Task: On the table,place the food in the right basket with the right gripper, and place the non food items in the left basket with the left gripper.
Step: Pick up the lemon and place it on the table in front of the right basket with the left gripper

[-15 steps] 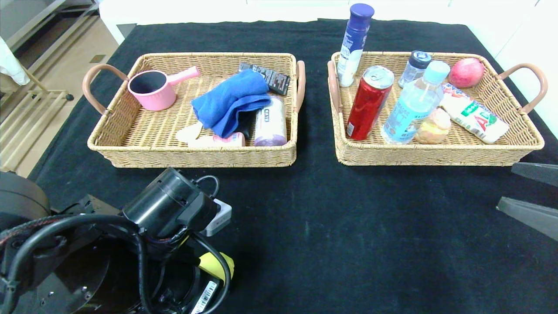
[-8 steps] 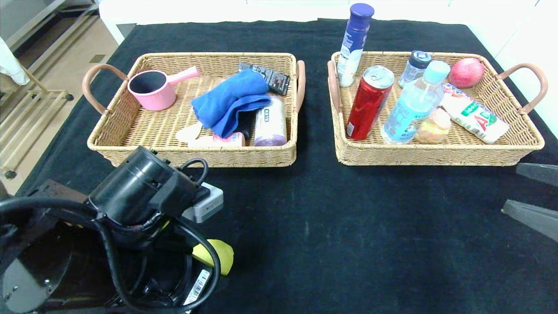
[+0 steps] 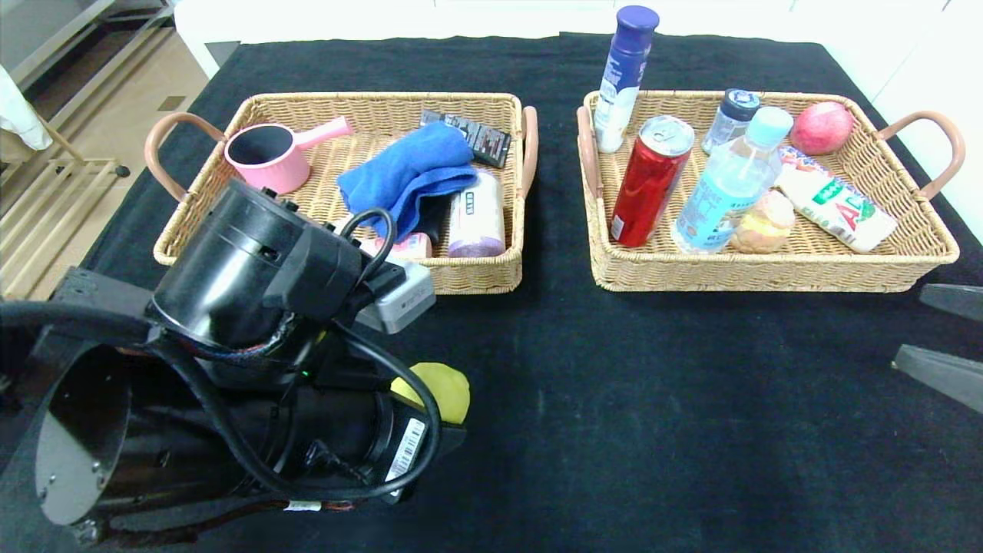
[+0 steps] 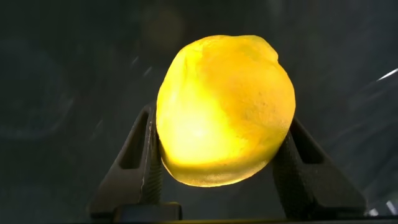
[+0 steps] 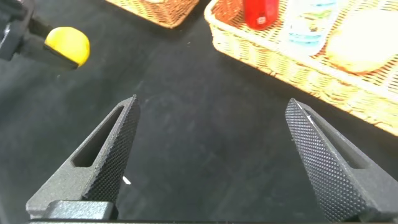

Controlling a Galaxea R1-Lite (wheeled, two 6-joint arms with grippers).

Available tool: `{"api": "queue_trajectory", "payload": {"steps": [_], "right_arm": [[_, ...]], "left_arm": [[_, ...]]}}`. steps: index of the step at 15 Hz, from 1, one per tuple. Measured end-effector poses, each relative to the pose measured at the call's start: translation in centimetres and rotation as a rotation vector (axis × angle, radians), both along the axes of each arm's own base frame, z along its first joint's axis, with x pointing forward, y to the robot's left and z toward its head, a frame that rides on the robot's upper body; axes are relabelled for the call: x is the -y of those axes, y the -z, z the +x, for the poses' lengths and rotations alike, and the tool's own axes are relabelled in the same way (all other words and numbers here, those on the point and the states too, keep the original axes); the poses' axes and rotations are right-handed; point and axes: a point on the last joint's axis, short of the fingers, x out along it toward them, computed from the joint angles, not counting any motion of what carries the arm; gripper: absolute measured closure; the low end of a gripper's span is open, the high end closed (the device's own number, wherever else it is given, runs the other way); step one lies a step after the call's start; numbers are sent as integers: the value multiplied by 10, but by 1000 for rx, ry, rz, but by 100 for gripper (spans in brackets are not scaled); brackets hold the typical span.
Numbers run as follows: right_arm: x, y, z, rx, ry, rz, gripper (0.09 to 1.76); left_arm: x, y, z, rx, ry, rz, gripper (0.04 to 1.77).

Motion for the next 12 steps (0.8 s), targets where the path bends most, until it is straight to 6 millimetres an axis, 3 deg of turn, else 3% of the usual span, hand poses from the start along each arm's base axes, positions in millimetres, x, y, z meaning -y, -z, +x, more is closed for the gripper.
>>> {"api": "queue_trajectory", "payload": {"steps": [12], "right_arm": [[0, -2, 0, -3, 7, -1, 14]], "left_arm": [[99, -8, 8, 166, 133, -81, 79]]}}
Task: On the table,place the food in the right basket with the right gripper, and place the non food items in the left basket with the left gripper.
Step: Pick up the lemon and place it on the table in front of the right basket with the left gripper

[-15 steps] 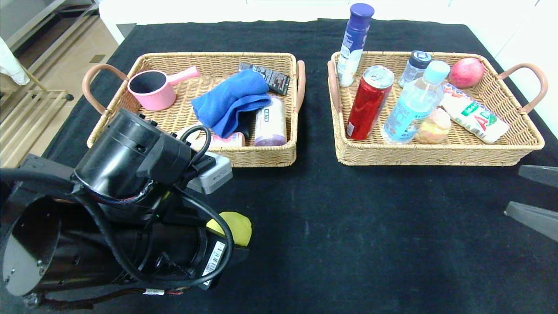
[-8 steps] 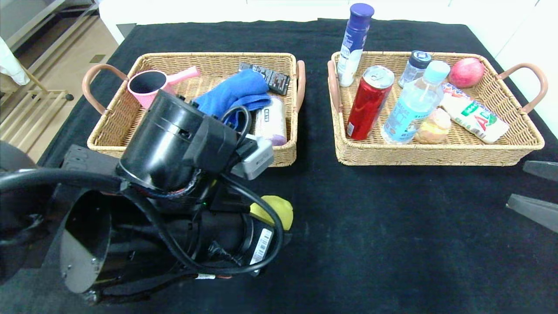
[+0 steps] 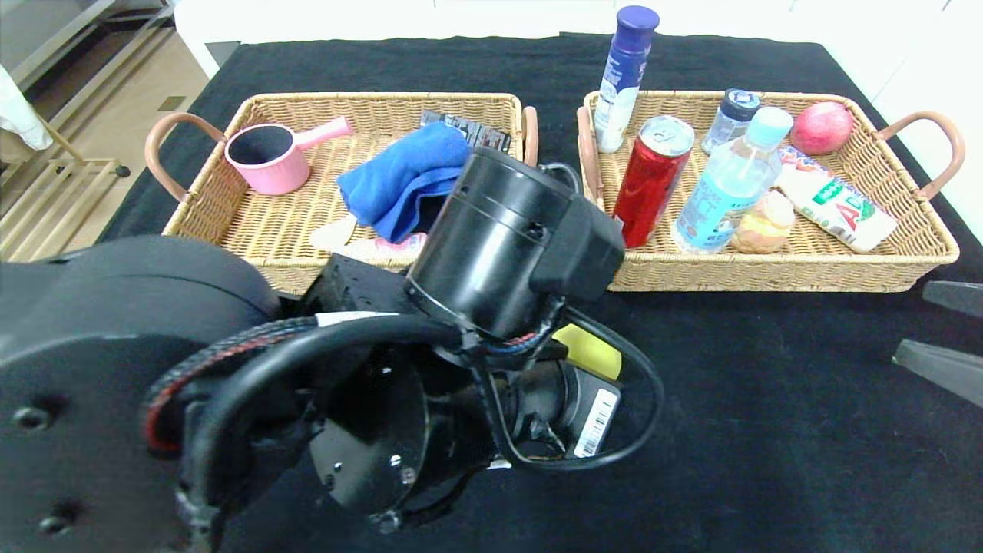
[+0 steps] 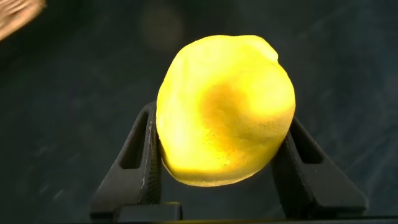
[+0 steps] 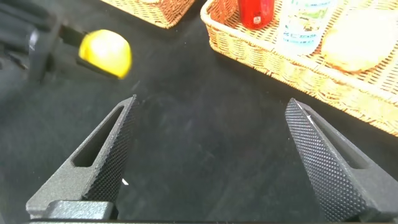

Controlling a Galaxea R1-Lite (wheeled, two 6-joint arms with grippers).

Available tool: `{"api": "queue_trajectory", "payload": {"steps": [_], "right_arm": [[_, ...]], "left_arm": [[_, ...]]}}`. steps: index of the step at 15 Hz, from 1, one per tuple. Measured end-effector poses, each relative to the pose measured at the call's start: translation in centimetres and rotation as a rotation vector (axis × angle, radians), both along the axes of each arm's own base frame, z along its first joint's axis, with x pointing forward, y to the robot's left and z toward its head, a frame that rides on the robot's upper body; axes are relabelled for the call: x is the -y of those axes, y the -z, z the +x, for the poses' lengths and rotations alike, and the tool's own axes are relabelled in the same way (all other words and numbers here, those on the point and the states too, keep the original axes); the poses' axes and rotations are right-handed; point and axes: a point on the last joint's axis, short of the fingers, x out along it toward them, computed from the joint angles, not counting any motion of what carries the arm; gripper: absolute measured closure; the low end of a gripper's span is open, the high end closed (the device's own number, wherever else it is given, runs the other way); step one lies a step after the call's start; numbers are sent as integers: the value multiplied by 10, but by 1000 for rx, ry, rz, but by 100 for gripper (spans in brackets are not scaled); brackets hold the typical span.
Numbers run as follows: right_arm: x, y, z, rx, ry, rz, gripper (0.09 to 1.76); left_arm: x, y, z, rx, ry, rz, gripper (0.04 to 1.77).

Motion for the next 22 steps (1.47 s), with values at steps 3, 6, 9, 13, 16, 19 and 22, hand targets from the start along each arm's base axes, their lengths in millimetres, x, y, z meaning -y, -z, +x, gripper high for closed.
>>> {"api": "queue_trajectory", "payload": {"steps": [3, 6, 9, 13, 16, 19, 22], "right_arm": [[2, -3, 0, 10, 17, 1, 14], [5, -6, 0, 20, 40, 1, 14], [10, -10, 0, 26, 76, 2, 14], [11, -12, 0, 30, 88, 2, 14], [11, -10, 0, 25, 85, 1, 14], [11, -9, 0, 20, 80, -1, 14], [10, -8, 2, 14, 78, 0, 14]], "left_arm": [[19, 2, 7, 4, 12, -4, 79], [35, 8, 16, 4, 9, -11, 79], [47, 16, 25, 7, -19, -5, 79], [65, 29, 39, 3, -61, -7, 79], [73, 37, 45, 3, -76, 1, 79], [77, 44, 44, -7, -89, 17, 80], [81, 48, 43, -10, -84, 24, 80]]}}
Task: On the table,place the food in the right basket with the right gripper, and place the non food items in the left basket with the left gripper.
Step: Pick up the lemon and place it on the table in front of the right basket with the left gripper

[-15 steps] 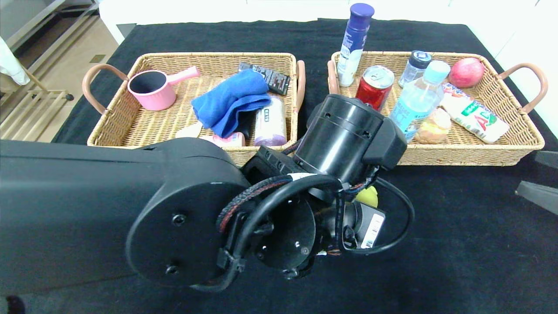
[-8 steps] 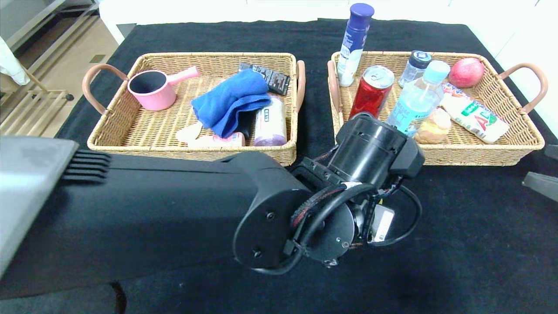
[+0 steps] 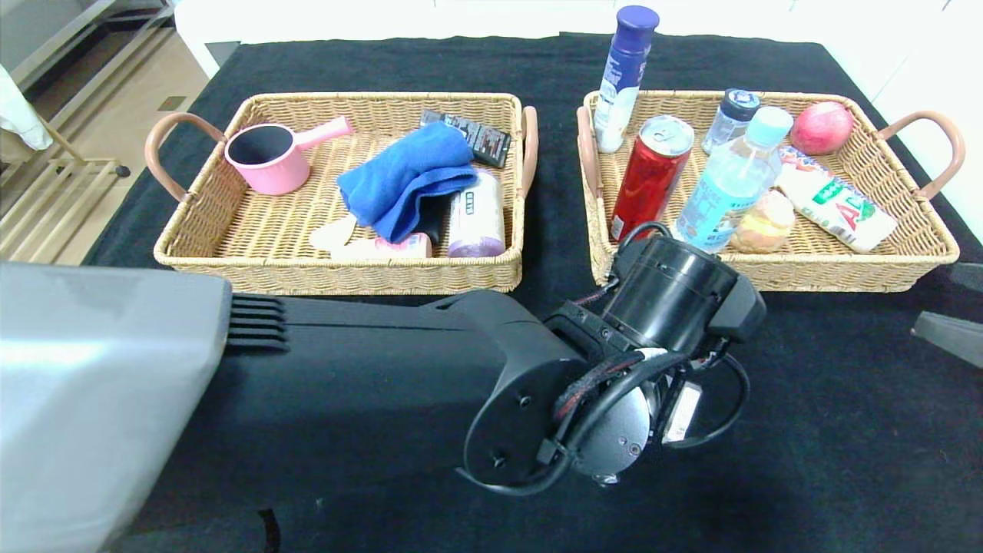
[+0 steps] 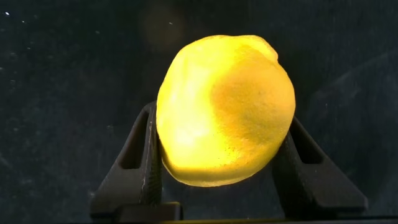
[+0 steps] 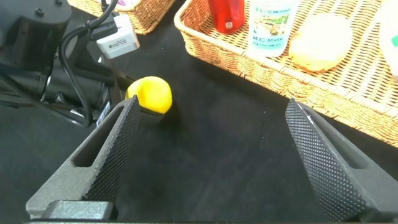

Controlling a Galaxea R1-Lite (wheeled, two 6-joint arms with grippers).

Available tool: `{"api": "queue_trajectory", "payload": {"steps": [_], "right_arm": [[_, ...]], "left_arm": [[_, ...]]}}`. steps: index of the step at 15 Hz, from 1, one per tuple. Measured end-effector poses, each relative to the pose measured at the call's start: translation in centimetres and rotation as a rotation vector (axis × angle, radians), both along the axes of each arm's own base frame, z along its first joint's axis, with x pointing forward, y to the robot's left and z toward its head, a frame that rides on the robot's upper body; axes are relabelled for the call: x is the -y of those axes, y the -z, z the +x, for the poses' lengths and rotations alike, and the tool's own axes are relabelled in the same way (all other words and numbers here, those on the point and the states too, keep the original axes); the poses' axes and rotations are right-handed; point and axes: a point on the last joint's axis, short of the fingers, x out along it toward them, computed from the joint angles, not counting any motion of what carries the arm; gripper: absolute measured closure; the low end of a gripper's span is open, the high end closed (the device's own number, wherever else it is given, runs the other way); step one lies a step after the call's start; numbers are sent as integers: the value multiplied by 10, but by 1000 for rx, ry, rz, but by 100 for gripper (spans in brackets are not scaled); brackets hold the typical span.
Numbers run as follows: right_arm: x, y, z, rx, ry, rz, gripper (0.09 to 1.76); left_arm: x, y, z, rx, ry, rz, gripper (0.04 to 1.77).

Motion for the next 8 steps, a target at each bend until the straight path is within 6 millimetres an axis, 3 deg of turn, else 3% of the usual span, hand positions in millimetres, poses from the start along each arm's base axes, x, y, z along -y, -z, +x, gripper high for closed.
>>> {"api": "queue_trajectory", "payload": {"steps": [5, 8], "right_arm": [[0, 1, 2, -2, -1, -9, 14], [0, 2, 2, -5, -2, -9, 14]], "left_arm": [[0, 2, 0, -3, -2, 7, 80], [0, 4, -1, -9, -1, 15, 56]]}}
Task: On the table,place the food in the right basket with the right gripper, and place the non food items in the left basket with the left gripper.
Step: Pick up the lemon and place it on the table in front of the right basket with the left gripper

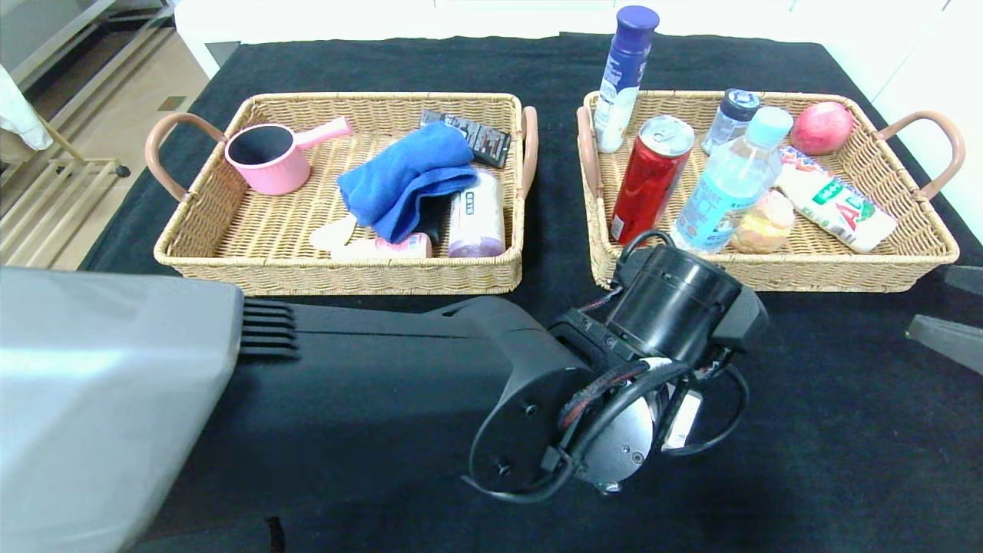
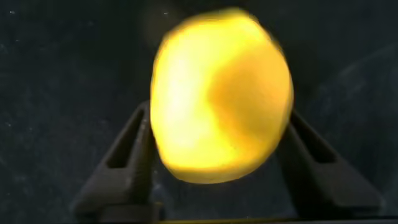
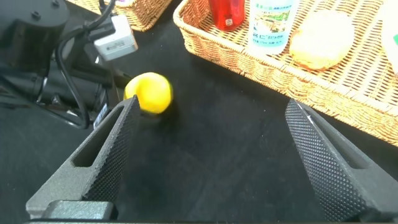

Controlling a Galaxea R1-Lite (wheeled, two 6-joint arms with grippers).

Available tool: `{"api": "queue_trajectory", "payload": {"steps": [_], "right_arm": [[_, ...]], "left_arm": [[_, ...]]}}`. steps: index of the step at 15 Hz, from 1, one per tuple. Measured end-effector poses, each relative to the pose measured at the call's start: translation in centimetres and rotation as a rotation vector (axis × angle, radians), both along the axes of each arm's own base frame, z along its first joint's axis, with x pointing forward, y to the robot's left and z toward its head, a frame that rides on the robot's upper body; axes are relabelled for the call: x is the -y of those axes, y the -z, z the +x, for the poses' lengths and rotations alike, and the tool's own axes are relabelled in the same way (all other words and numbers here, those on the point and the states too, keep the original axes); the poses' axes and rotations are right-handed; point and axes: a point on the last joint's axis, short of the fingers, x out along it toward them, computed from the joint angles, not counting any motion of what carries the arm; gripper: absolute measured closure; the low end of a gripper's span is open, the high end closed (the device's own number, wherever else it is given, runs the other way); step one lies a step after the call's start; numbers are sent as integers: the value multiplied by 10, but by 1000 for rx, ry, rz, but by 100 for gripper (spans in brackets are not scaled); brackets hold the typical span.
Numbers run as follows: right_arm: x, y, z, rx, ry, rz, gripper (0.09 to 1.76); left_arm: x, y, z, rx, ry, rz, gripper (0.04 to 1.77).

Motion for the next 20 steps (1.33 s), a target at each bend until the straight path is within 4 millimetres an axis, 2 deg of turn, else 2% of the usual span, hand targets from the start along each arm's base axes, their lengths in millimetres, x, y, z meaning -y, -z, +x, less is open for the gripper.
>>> {"api": "queue_trajectory", "payload": {"steps": [6, 12, 17, 20], "right_arm": [[-2, 1, -2, 0, -14, 0, 14], [-3, -9, -27, 15, -13, 1, 14], [-2, -10, -26, 8, -3, 3, 14], [-3, -5, -20, -41, -8, 5, 14]], "left_arm": [[-2, -1, -2, 8, -14, 14, 32], [-9, -11, -20, 19, 10, 24, 20], [-38, -44, -36, 62, 28, -12, 15], [-72, -45, -54, 54, 109, 48, 13]]}}
